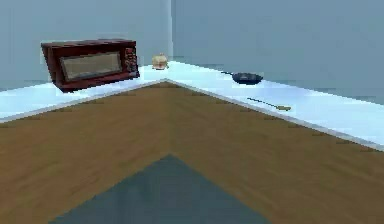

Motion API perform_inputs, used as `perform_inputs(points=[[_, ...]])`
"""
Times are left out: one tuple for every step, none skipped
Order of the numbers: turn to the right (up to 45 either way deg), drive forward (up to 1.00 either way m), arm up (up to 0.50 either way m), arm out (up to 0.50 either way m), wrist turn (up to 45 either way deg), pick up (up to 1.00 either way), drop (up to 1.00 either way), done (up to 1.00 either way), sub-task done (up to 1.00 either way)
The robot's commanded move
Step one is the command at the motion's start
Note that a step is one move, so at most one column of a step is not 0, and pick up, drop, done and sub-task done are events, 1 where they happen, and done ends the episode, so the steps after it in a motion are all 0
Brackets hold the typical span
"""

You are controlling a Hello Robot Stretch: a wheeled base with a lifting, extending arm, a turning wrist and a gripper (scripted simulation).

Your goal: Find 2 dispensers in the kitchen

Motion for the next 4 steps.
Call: perform_inputs(points=[[-42.0,0.0,0.0,0.0,0.0,0.0,0.0,0.0,0.0],[0.0,0.95,0.0,0.0,0.0,0.0,0.0,0.0,0.0],[-9.0,0.0,0.0,0.0,0.0,0.0,0.0,0.0,0.0],[0.0,0.0,0.0,0.0,0.0,0.0,0.0,1.0,0.0]])
